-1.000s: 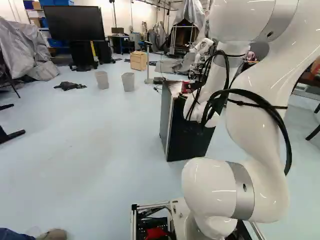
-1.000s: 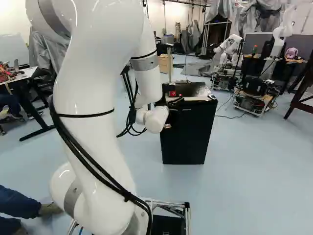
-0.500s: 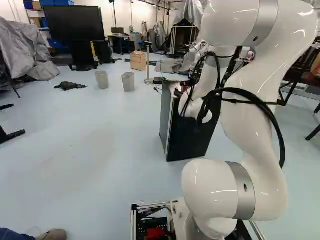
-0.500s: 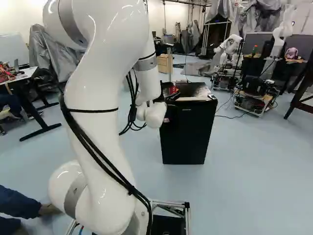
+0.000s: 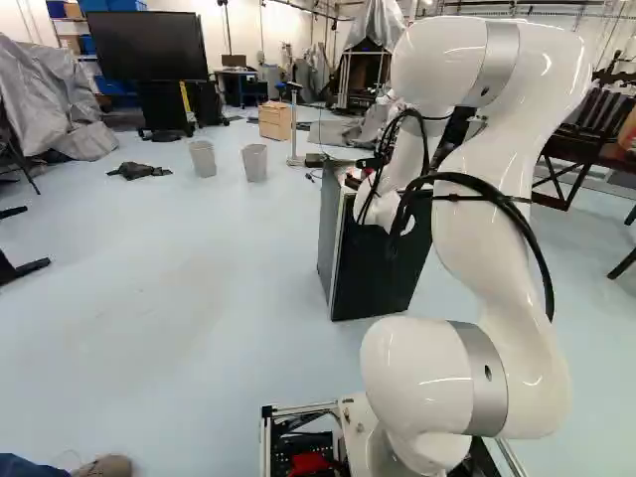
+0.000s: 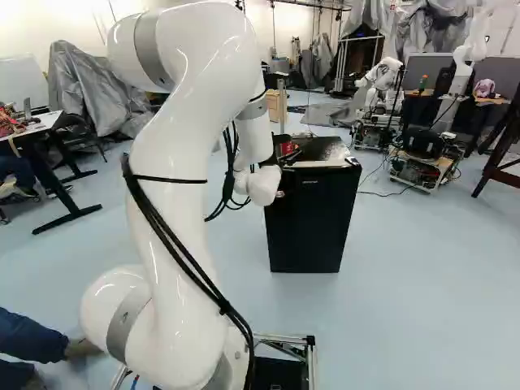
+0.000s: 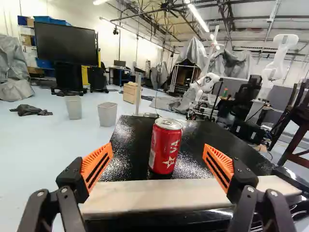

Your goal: Grab a drink from the fridge

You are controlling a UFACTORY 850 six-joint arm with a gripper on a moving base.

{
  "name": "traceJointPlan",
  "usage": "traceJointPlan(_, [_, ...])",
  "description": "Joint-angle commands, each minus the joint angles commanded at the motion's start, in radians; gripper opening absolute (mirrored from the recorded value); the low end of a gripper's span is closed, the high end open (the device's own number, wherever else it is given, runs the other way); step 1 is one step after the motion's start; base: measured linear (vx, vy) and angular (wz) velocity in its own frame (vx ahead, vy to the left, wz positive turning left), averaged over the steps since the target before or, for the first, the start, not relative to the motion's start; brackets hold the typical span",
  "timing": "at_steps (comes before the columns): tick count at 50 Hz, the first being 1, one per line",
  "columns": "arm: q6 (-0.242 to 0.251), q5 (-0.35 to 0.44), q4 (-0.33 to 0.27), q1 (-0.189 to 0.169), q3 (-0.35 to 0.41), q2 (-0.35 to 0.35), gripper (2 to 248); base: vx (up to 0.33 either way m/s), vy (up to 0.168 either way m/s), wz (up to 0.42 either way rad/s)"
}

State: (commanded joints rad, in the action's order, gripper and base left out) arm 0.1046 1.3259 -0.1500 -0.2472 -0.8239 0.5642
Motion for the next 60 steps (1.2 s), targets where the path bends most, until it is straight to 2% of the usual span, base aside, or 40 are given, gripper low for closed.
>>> traceJointPlan(19, [0.0,-0.013,0.0,-0.007,-0.124,0.089,247,0.0,0.0,0.0])
traceJointPlan(30, [0.0,-0.013,0.0,-0.008,-0.142,0.102,247,0.0,0.0,0.0])
traceJointPlan(34, [-0.017,-0.013,0.0,-0.008,-0.143,0.102,247,0.0,0.0,0.0])
traceJointPlan(42, [-0.082,-0.013,0.0,-0.008,-0.143,0.103,247,0.0,0.0,0.0])
traceJointPlan(49, [-0.102,-0.013,0.0,-0.008,-0.143,0.103,247,0.0,0.0,0.0])
traceJointPlan(50, [-0.103,-0.013,0.0,-0.008,-0.143,0.103,235,0.0,0.0,0.0])
traceJointPlan(54, [-0.105,-0.013,0.0,-0.008,-0.143,0.103,235,0.0,0.0,0.0])
traceJointPlan(55, [-0.106,-0.013,0.0,-0.008,-0.143,0.103,196,0.0,0.0,0.0])
traceJointPlan(59, [-0.106,-0.013,0.0,-0.008,-0.143,0.103,196,0.0,0.0,0.0])
traceJointPlan(60, [-0.106,-0.013,0.0,-0.008,-0.143,0.103,159,0.0,0.0,0.0])
